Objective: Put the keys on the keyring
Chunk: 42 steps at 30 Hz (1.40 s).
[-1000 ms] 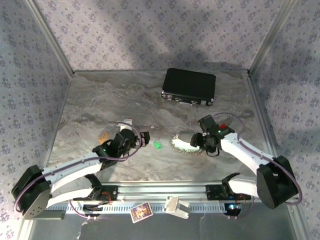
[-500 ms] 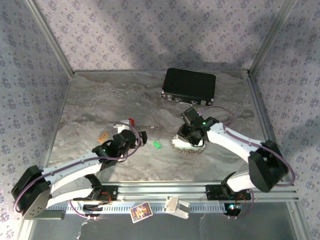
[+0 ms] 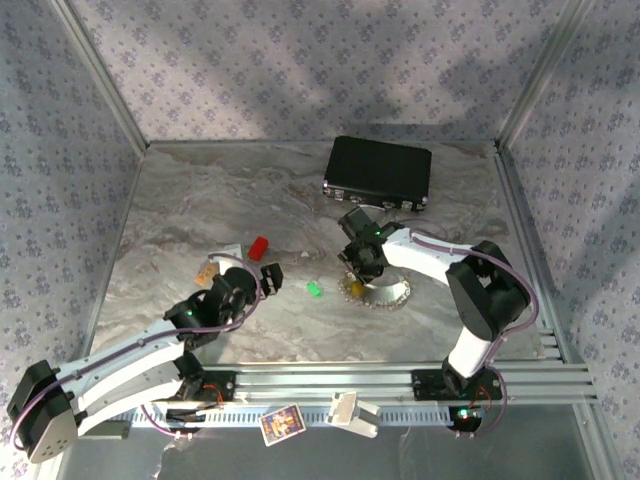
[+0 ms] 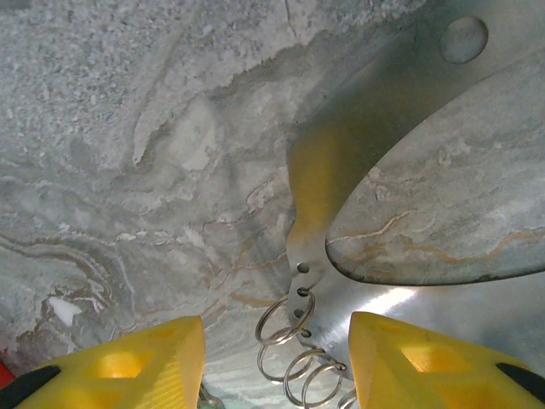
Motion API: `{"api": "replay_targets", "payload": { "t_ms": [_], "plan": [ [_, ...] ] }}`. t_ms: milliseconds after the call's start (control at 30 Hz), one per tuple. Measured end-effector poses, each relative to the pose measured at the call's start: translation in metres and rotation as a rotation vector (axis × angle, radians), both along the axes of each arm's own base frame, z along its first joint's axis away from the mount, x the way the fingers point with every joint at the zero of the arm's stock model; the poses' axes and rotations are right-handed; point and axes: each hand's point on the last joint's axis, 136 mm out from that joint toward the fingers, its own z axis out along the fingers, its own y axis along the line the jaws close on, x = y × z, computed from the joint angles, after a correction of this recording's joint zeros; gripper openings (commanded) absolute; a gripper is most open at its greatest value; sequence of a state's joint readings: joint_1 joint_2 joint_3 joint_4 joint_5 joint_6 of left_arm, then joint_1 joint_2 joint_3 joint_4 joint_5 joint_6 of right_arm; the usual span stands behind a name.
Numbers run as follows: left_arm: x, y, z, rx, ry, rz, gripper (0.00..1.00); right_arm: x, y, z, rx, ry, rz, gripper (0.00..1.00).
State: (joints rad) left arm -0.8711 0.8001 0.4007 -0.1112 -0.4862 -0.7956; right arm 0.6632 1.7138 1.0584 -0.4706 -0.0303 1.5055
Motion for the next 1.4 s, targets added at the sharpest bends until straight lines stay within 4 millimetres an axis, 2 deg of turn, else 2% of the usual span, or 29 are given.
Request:
{"api": "replay_targets", "payload": {
  "t_ms": [167,367,700,767,900,1067,1200,1400],
  "plan": [
    [-0.003,0.004,-0.006,-0.007,0.003,0.006,0.97,0.003,0.003,-0.003,0.002,0.012,-0.023,0.44],
    [-0.005,0.006,-0.007,-0.001,0.007,0.008,0.97,0.005,0.005,-0.007,0.0,0.02,-0.032,0.3],
    [-0.005,0.009,-0.004,-0.008,-0.005,0.016,0.97,0.005,0.007,-0.008,0.0,0.025,-0.028,0.21],
    [-0.005,0.01,-0.004,-0.01,-0.004,0.021,0.97,0.005,0.007,-0.008,-0.002,0.027,-0.027,0.2],
    [-0.006,0.011,-0.007,-0.007,-0.001,0.022,0.97,0.002,0.007,-0.009,-0.007,0.034,-0.025,0.31],
    [-0.006,0.012,-0.007,-0.005,0.001,0.023,0.97,0.003,0.005,-0.006,-0.039,0.019,0.017,0.35],
    [-0.007,0.013,-0.005,-0.01,-0.003,0.022,0.97,0.014,0.004,0.011,-0.097,-0.069,0.182,0.46],
    [-0.008,0.013,-0.007,-0.015,-0.008,0.021,0.97,0.027,-0.004,0.053,-0.243,-0.279,0.686,0.46]
  ]
}}
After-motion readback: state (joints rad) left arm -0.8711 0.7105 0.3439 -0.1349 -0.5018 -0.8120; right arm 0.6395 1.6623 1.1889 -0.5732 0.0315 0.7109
